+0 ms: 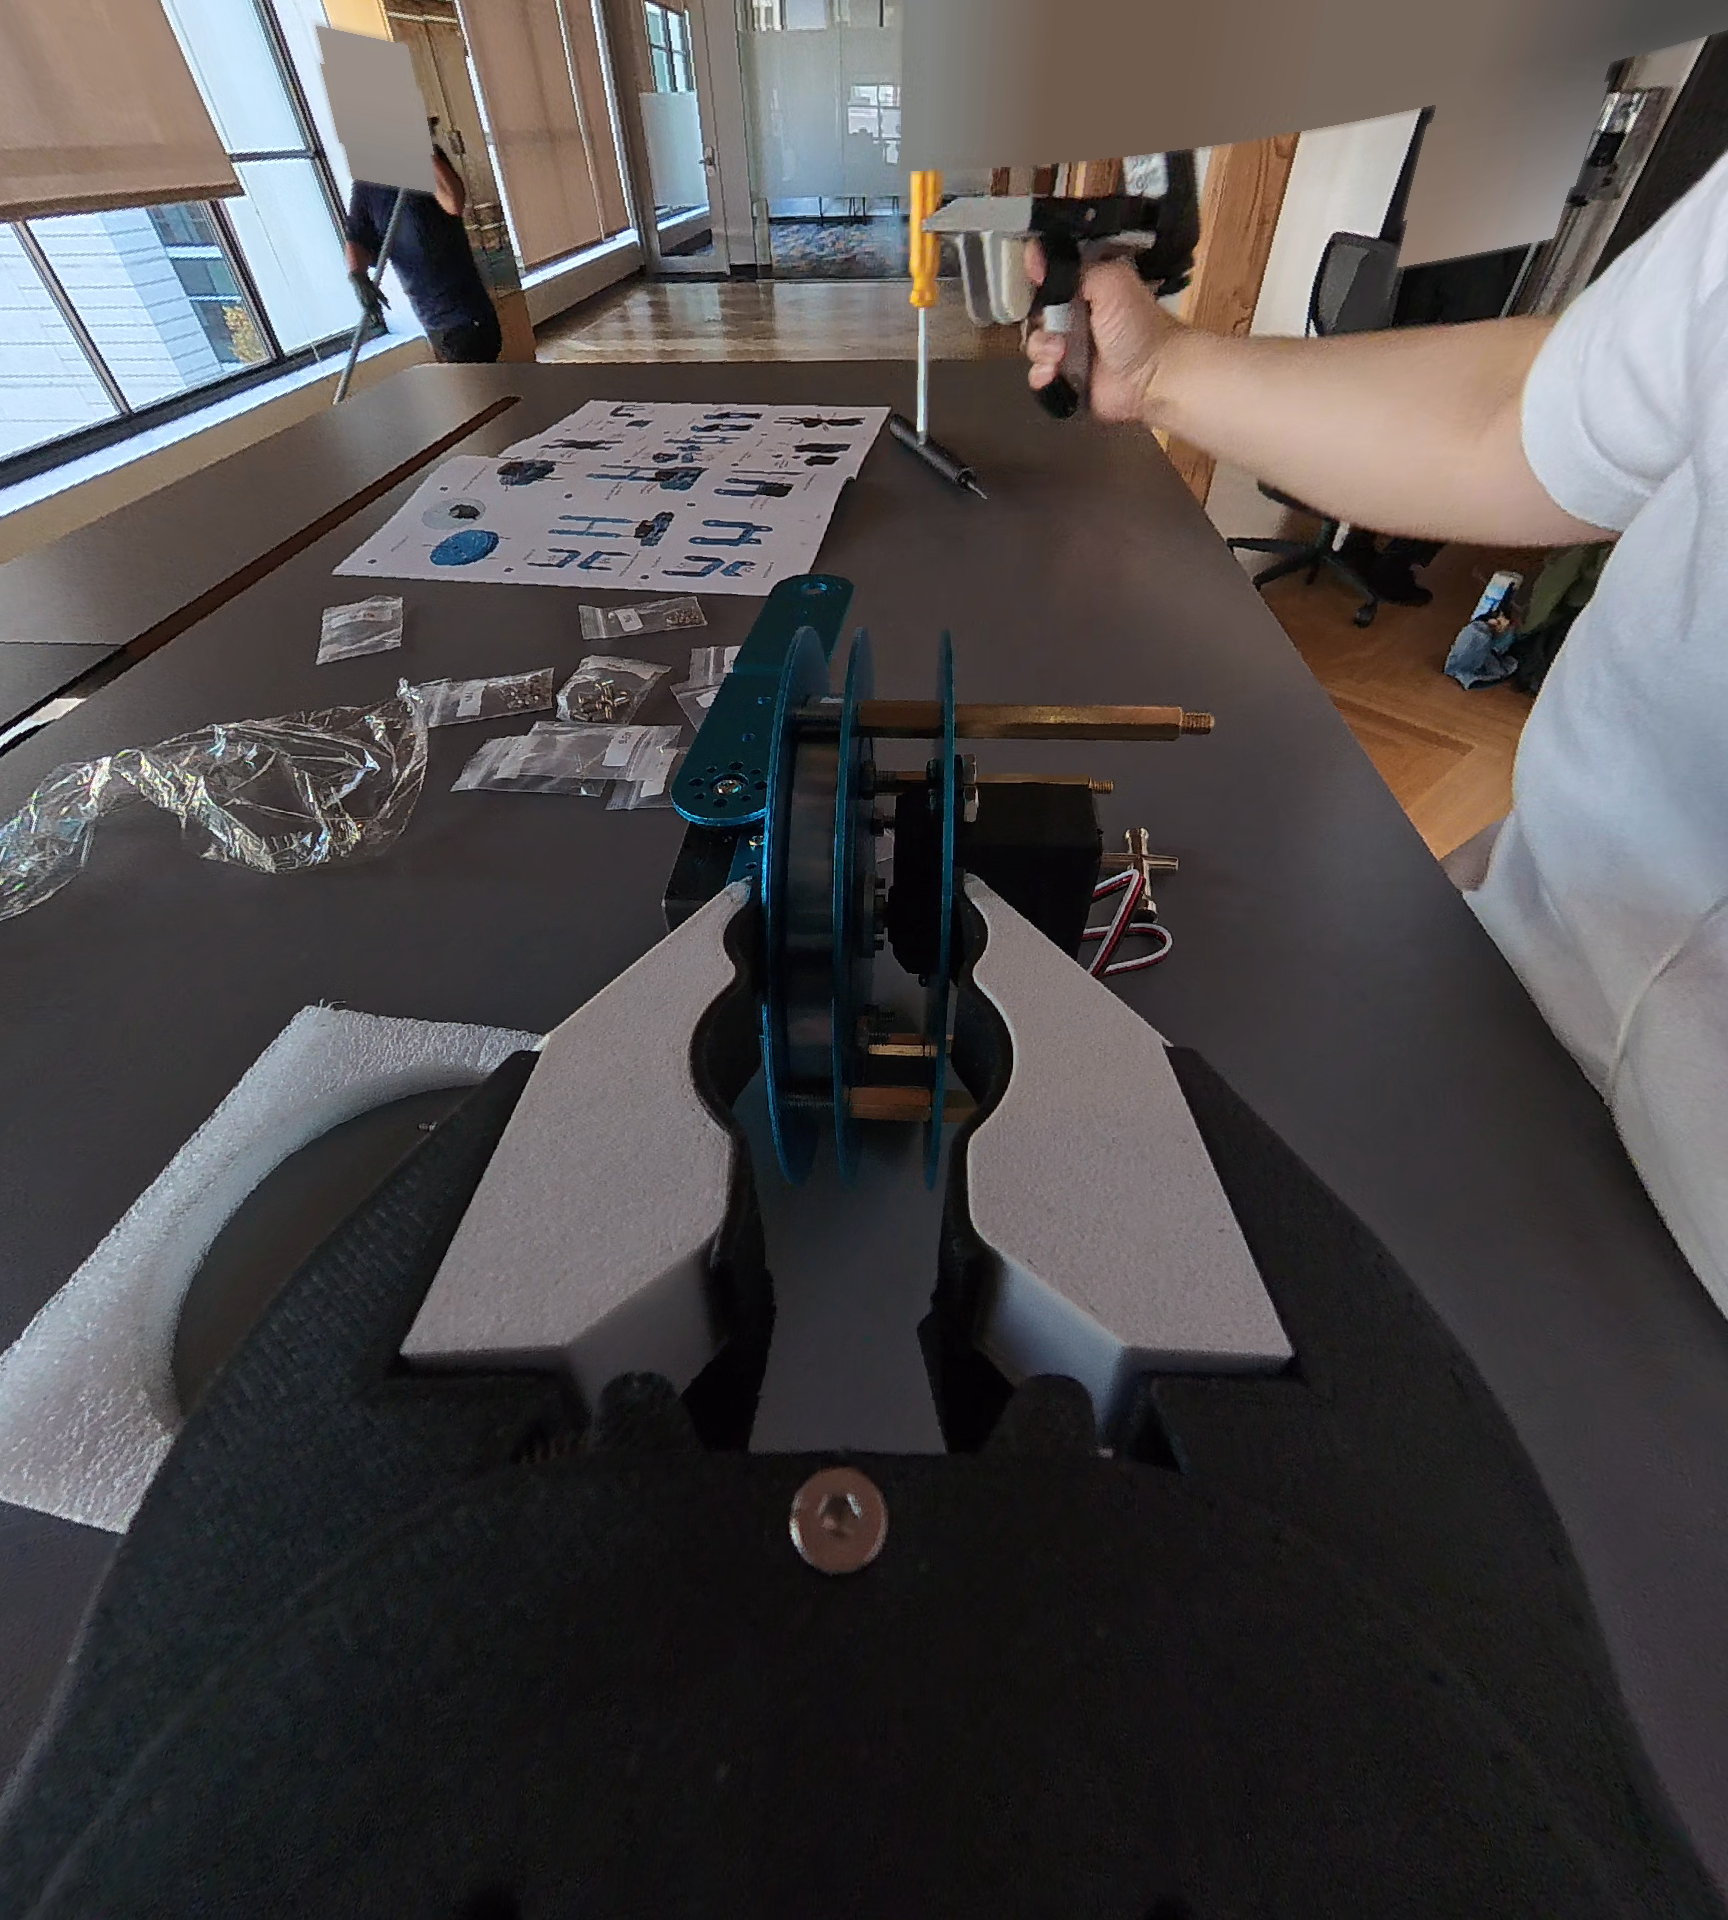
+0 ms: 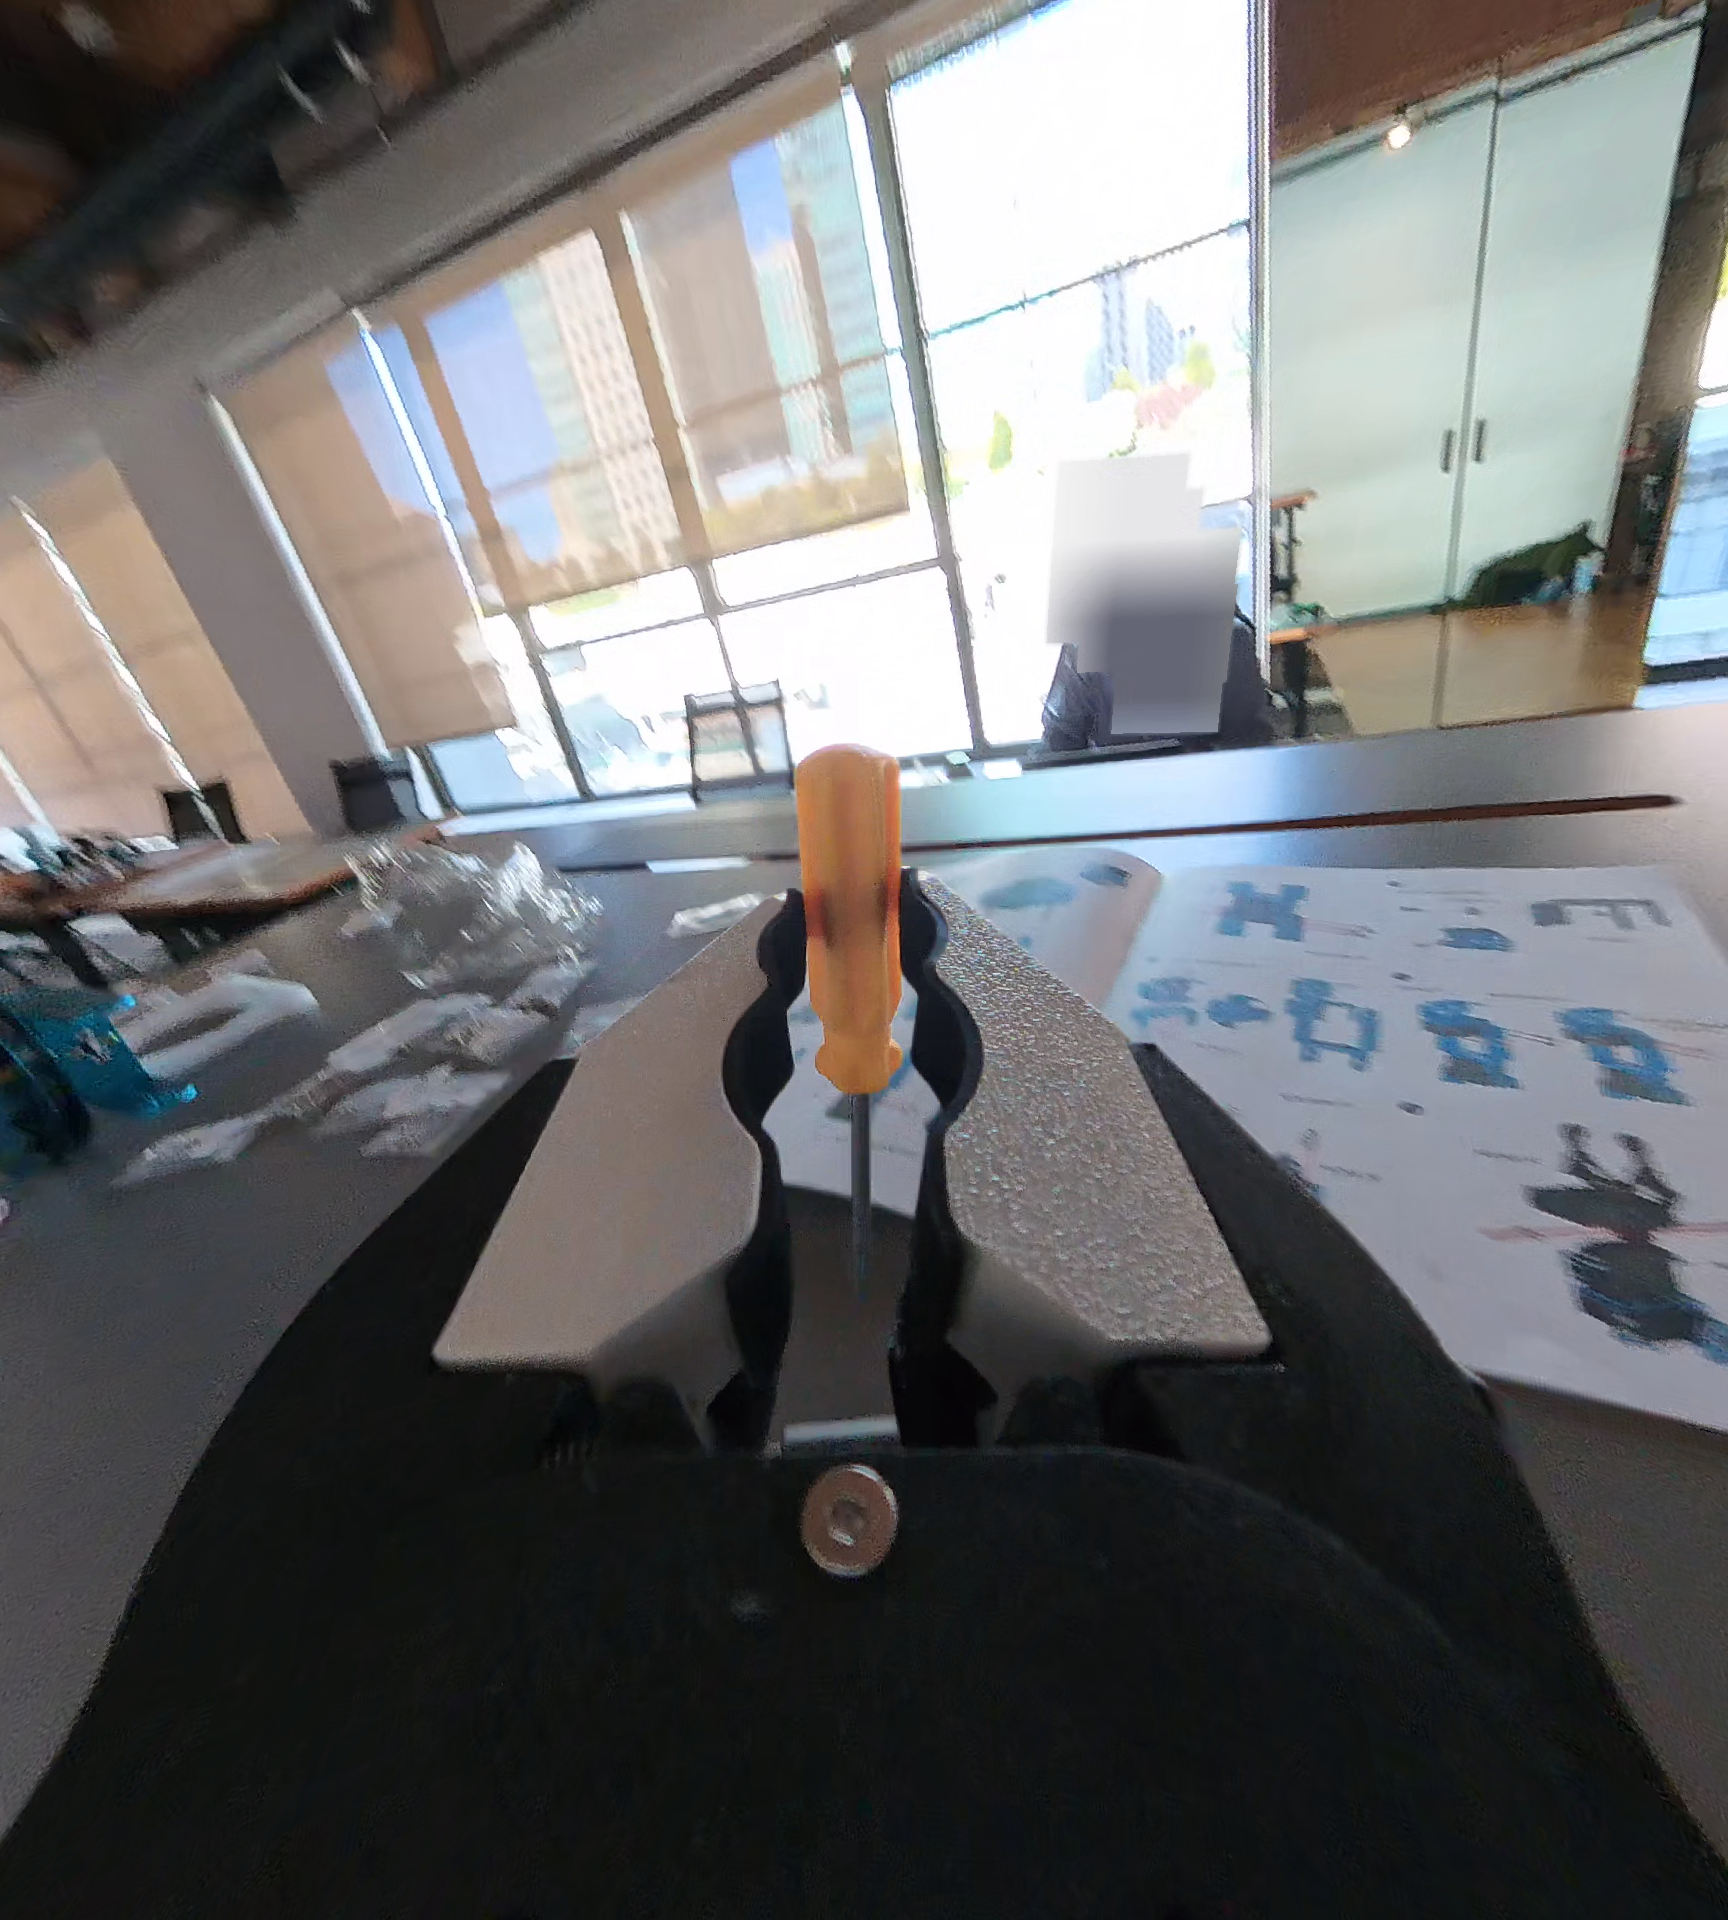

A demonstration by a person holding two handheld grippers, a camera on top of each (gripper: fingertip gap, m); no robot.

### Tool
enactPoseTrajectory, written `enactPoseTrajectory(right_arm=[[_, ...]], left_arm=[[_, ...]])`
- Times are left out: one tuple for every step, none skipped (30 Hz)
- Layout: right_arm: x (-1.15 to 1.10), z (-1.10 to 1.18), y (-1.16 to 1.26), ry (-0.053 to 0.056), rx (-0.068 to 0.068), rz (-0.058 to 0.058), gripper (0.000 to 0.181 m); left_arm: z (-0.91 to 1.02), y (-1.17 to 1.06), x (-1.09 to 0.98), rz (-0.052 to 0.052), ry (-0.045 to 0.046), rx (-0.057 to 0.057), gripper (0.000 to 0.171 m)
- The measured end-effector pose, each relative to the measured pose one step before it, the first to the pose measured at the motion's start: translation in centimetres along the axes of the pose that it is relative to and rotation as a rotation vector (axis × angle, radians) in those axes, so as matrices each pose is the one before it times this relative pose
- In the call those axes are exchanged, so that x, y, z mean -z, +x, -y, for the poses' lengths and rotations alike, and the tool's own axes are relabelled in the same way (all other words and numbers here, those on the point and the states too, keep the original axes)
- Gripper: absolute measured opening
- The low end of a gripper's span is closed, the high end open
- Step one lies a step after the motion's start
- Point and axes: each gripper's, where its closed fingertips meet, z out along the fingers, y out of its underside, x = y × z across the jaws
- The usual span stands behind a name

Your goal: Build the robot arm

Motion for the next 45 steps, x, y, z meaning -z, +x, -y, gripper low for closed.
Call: enactPoseTrajectory(right_arm=[[0.941,0.31,0.078,-0.04,0.0273,-0.0264,0.016],[0.97,0.258,0.34,-0.0379,0.0077,-0.0294,0.015],[0.934,0.294,0.461,-0.0281,0.0051,-0.03,0.016],[0.76,0.287,0.421,-0.0205,0.0066,-0.0248,0.016],[0.441,-0.038,0.441,-0.0336,0.0028,-0.0234,0.016],[0.118,-0.267,0.298,-0.038,0.0145,-0.0174,0.016],[-0.182,-0.293,0.159,-0.0243,0.0205,-0.0141,0.016],[-0.404,-0.182,-0.019,-0.0086,0.0147,-0.0046,0.016],[-0.556,-0.066,-0.141,0.0056,0.006,0.003,0.016],[-0.594,-0.023,-0.148,0.0127,0.0004,0.0061,0.016],[-0.575,-0.007,-0.05,0.0189,-0.0011,0.0009,0.016],[-0.537,-0.106,-0.021,0.0152,-0.0072,0.0036,0.016],[-0.491,-0.269,-0.009,0.0029,-0.0129,0.0069,0.016],[-0.412,-0.322,0.029,-0.0029,-0.0056,0.0031,0.016],[-0.339,-0.347,0.022,-0.0073,0.0001,0.0002,0.016],[-0.262,-0.219,-0.003,-0.0022,0.0008,-0.0001,0.016],[-0.198,-0.066,-0.056,0.0062,-0.0047,0.0038,0.016],[-0.175,-0.061,-0.048,0.0033,-0.0072,0.0048,0.016],[-0.131,-0.129,0.032,-0.002,-0.0026,0.0005,0.016],[-0.092,-0.086,0.059,-0.0012,0.0008,-0.0023,0.016],[-0.046,-0.009,0.043,0.0015,-0.0025,-0.0005,0.016],[-0.007,0.03,0.04,0.0013,-0.0041,0.0005,0.016],[0.023,0.062,0.057,0.002,-0.0008,-0.0012,0.016],[0.037,0.031,0.038,0.0,-0.0003,-0.0012,0.016],[0.032,0.008,0.013,-0.0018,-0.0015,0.0005,0.016],[0.033,-0.023,0.007,-0.0028,-0.0029,0.0014,0.016],[0.025,-0.1,-0.013,-0.0069,-0.0018,0.0016,0.016],[0.042,-0.126,-0.005,-0.0089,0.0013,-0.0006,0.016],[0.07,-0.115,-0.026,-0.0083,0.002,-0.0007,0.017],[0.117,-0.062,-0.021,-0.0048,-0.0001,-0.0014,0.016],[0.181,0.03,-0.048,0.0002,0.0009,-0.0016,0.016],[0.216,0.129,-0.038,0.006,0.0019,-0.0029,0.016],[0.25,0.147,-0.034,0.0074,0.0016,-0.003,0.016],[0.243,0.126,0.02,0.0068,0.0017,-0.0047,0.016],[0.22,0.1,0.047,0.006,-0.0016,-0.0032,0.016],[0.198,0.041,0.076,0.0037,-0.0047,-0.003,0.016],[0.177,0.002,0.114,0.002,-0.0032,-0.0046,0.016],[0.155,-0.01,0.098,0.002,-0.0017,-0.0041,0.016],[0.135,0.007,0.074,0.0025,-0.0013,-0.0034,0.016],[0.115,0.009,0.069,0.0033,-0.0013,-0.0032,0.016],[0.088,0.02,0.073,0.0045,-0.0016,-0.0029,0.016],[0.075,0.014,0.05,0.0033,-0.0023,-0.0019,0.017],[0.056,-0.013,0.072,0.0024,-0.0029,-0.002,0.017],[0.051,-0.019,0.061,0.0021,-0.002,-0.0021,0.017],[0.042,-0.017,0.041,0.0015,-0.0019,-0.0012,0.016]], left_arm=[[0.0,0.002,-0.001,0.0,-0.00165,-0.0016,0.032],[-0.012,-0.005,-0.003,-0.0001,-0.00189,-0.0014,0.032],[0.002,0.007,0.007,-0.0001,-0.00138,-0.0008,0.032],[-0.006,0.003,0.005,0.0002,-0.00039,-0.0006,0.032],[-0.011,-0.005,0.007,0.0001,0.00009,-0.0002,0.032],[-0.009,0.003,0.007,0.0002,-0.00062,-0.0005,0.032],[-0.015,-0.002,0.01,0.0004,-0.00107,-0.0009,0.033],[-0.002,0.004,0.011,0.0001,0.00005,-0.0002,0.032],[0.005,0.013,-0.001,-0.0004,0.00124,0.0014,0.032],[0.003,-0.006,0.004,-0.0007,0.00121,0.0012,0.033],[0.01,0.003,-0.007,-0.0008,0.00066,0.0004,0.033],[0.004,-0.004,-0.006,-0.0008,0.00026,0.0007,0.033],[0.002,0.007,-0.001,-0.0002,0.00012,0.0006,0.033],[-0.008,0.003,0.007,0.0005,0.00034,0.0003,0.033],[-0.014,-0.003,0.027,0.0008,0.00017,0.0007,0.033],[-0.012,-0.005,0.018,0.0011,0.00018,0.0007,0.033],[-0.013,0.004,0.02,0.0011,0.00012,0.0006,0.033],[-0.003,0.006,0.014,0.0011,-0.00001,0.0005,0.033],[-0.007,0.002,0.008,0.001,-0.00045,-0.0004,0.033],[-0.012,0.004,0.01,0.0009,-0.00077,-0.0006,0.033],[-0.002,0.009,0.012,0.0005,-0.00082,-0.0005,0.033],[-0.006,0.003,0.005,0.0002,-0.00043,-0.0007,0.033],[-0.005,0.0,0.002,-0.0002,-0.00033,-0.0005,0.033],[0.009,0.006,-0.006,-0.0005,-0.00022,-0.0003,0.033],[0.0,-0.004,-0.01,-0.0006,-0.0002,-0.0007,0.033],[0.007,0.0,0.001,-0.0009,-0.0002,-0.0005,0.033],[0.008,-0.006,-0.018,-0.0015,0.00035,0.0,0.033],[0.016,0.002,-0.005,-0.0015,0.00042,0.0001,0.033],[0.012,-0.003,-0.018,-0.0012,0.00065,-0.0003,0.033],[0.007,0.003,-0.014,-0.0009,0.00032,-0.0003,0.033],[0.012,-0.008,-0.003,-0.0008,0.00011,0.0001,0.033],[0.003,0.0,-0.003,-0.0007,0.00017,0.0001,0.032],[-0.005,0.002,0.002,-0.0007,0.00044,0.0005,0.032],[-0.001,-0.002,-0.002,-0.0009,0.00075,0.0009,0.032],[0.003,-0.007,0.012,-0.0009,0.00045,0.0005,0.032],[-0.01,0.005,-0.002,-0.0004,-0.00003,-0.0002,0.032],[0.008,-0.003,0.003,-0.0001,-0.00014,-0.0006,0.032],[0.003,-0.005,-0.012,-0.0004,0.00002,-0.0003,0.032],[0.003,0.0,-0.012,-0.0006,0.00003,-0.0001,0.032],[0.006,0.0,-0.005,-0.0007,0.00041,-0.0001,0.032],[0.007,0.005,-0.005,-0.0008,0.00046,0.0004,0.032],[0.003,-0.007,-0.006,-0.0008,0.0002,0.0002,0.033],[-0.007,-0.003,0.003,-0.0006,0.0003,0.0,0.033],[0.0,-0.001,0.006,-0.0005,0.00017,0.0007,0.033],[-0.009,0.001,0.006,0.0,0.00023,0.0003,0.033]])
